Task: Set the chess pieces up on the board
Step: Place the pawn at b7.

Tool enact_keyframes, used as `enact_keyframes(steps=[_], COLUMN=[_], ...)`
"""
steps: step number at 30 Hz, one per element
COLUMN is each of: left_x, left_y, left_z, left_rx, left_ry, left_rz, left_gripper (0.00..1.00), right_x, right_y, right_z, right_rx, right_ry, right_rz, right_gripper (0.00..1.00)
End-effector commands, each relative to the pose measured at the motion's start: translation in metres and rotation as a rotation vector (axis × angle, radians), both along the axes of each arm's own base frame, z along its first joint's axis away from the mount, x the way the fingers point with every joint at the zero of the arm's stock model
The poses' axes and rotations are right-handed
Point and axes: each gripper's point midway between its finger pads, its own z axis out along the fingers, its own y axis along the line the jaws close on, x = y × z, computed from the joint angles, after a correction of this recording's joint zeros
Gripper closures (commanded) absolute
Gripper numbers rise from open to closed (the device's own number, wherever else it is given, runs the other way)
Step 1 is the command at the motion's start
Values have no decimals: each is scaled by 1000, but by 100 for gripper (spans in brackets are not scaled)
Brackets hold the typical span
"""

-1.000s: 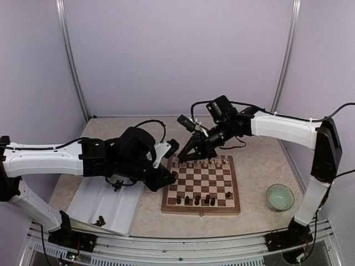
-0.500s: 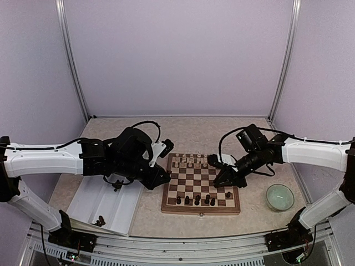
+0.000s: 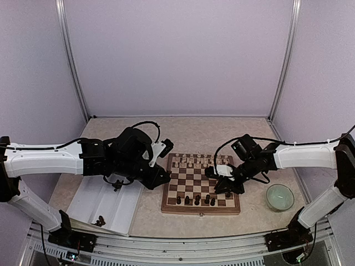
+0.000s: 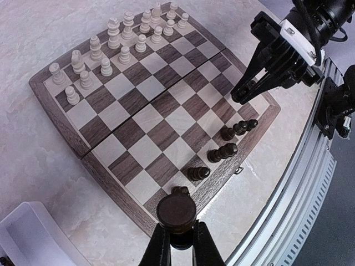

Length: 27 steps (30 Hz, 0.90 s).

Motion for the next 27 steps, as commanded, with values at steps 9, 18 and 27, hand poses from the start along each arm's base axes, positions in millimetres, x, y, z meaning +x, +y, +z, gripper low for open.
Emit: enact_keyframes(steps=[9,18,27], left_x=[2,1,0], left_y=[-1,0,0], left_z=[2,1,-2], left_rx=[-8,-6,-2], left_ry=[10,19,27], left_rz=[8,11,9], left_gripper=[100,100,100], right_x=[-7,-5,-4], right_y=[-9,-11,-11], right_z=[-18,-24,-26], right_rx=[-54,-72,-84], right_ry=[-6,2,15], right_rz=[15,10,2], right_gripper=[98,96,87])
